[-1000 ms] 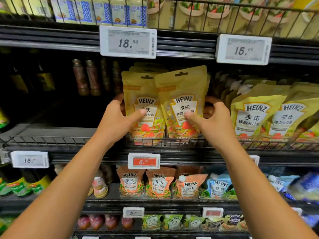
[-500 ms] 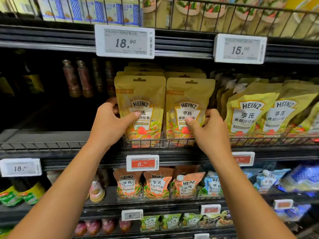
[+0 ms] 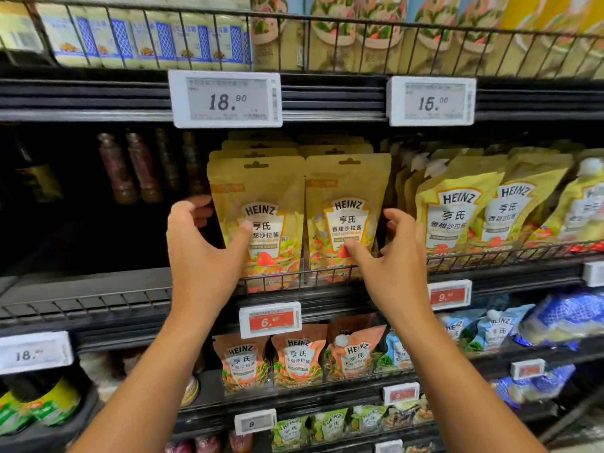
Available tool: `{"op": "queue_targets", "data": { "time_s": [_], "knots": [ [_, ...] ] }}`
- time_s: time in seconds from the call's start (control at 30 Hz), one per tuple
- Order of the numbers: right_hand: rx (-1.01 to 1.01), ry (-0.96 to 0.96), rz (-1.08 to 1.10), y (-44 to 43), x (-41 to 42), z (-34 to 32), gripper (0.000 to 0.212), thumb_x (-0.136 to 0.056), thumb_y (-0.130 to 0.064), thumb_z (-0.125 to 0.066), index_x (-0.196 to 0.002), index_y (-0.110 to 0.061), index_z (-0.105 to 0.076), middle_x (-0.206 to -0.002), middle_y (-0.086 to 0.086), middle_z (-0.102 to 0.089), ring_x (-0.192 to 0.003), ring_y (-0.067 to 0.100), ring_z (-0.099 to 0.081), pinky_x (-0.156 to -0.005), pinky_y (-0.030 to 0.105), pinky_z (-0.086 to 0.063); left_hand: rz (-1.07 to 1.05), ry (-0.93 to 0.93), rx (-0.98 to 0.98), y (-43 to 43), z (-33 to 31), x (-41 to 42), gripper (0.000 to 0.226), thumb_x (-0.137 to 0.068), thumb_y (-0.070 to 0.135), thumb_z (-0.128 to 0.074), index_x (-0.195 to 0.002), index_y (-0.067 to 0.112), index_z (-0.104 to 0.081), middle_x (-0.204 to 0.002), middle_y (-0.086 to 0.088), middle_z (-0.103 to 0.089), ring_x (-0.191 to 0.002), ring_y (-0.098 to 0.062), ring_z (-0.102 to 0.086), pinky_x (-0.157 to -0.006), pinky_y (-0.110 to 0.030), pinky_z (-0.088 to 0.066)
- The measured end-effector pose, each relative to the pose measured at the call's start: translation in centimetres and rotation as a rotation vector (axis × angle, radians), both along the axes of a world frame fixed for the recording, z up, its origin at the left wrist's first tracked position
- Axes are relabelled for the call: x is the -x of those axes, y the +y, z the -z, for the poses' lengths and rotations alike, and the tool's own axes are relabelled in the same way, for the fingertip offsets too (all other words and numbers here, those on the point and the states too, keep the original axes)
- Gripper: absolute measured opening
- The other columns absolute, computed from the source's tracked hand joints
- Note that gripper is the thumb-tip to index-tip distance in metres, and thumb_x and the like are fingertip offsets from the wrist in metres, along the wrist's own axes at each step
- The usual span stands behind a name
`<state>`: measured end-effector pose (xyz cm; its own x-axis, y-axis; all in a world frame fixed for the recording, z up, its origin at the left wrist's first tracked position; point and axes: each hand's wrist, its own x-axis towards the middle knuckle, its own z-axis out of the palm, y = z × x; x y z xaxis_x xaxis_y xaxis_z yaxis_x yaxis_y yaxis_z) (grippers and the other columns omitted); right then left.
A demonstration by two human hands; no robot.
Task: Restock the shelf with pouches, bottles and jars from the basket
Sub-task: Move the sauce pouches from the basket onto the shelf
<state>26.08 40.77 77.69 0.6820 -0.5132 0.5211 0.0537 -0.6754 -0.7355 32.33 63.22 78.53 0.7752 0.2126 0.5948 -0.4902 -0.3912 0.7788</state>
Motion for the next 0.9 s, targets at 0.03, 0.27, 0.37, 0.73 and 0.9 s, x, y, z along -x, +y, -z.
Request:
{"op": "queue_targets", "data": {
  "time_s": [0.03, 0.27, 0.37, 0.73, 0.9],
  "knots": [
    [0.006, -0.01, -0.002, 0.1, 0.3, 0.3, 0.066, -0.083, -0.037, -0.079, -0.136, -0.022, -0.043, -0.13, -0.002, -0.041, -0.108, 0.02, -0.054, -0.088, 0.035, -0.048, -0.022, -0.063, 0.011, -0.2, 0.2, 0.5, 0.046, -0.082, 0.04, -0.074, -0.115, 0.029, -0.043, -0.118, 0.005, -0.052, -0.11, -0.014, -0.052, -0.089, -0.027, -0.044],
    [0.011, -0.016, -0.023, 0.3, 3.0, 1.7, 0.044, -0.089, -0.036, -0.072, -0.126, -0.025, -0.049, -0.116, -0.006, -0.041, -0.083, 0.002, -0.048, -0.071, 0.004, -0.036, 0.156, -0.213, 0.135, -2.7, 1.1, 3.1, 0.025, -0.087, 0.014, -0.067, -0.103, 0.026, -0.051, -0.092, 0.02, -0.054, -0.084, -0.004, -0.055, -0.073, -0.018, -0.044],
    [-0.009, -0.018, -0.031, -0.2, 4.7, 2.3, 0.038, -0.092, -0.034, -0.068, -0.125, -0.027, -0.05, -0.108, -0.01, -0.04, -0.085, -0.002, -0.047, -0.071, 0.005, -0.037, 0.308, -0.231, 0.209, -4.5, 1.7, 4.1, 0.024, -0.088, 0.004, -0.065, -0.095, 0.025, -0.055, -0.085, 0.026, -0.059, -0.076, 0.002, -0.054, -0.068, -0.014, -0.044],
    [-0.194, -0.069, 0.016, -4.8, 11.8, 4.1, 0.024, -0.094, -0.025, -0.066, -0.102, -0.042, -0.052, -0.092, -0.017, -0.06, -0.082, 0.006, -0.057, -0.068, 0.015, -0.045, 0.811, -0.01, 0.113, -13.3, 3.7, 7.8, 0.009, -0.093, 0.037, -0.055, -0.087, 0.04, -0.061, -0.074, 0.001, -0.063, -0.067, -0.018, -0.059, -0.063, -0.035, -0.051],
    [-0.226, -0.09, 0.111, -8.8, 15.8, 5.0, 0.024, -0.091, -0.025, -0.068, -0.102, -0.041, -0.054, -0.092, -0.018, -0.062, -0.078, 0.004, -0.058, -0.066, 0.012, -0.044, 1.0, 0.13, 0.086, -19.2, 4.9, 9.9, 0.01, -0.092, 0.04, -0.056, -0.086, 0.035, -0.063, -0.074, -0.003, -0.064, -0.065, -0.014, -0.058, -0.061, -0.028, -0.051]
  ]
}}
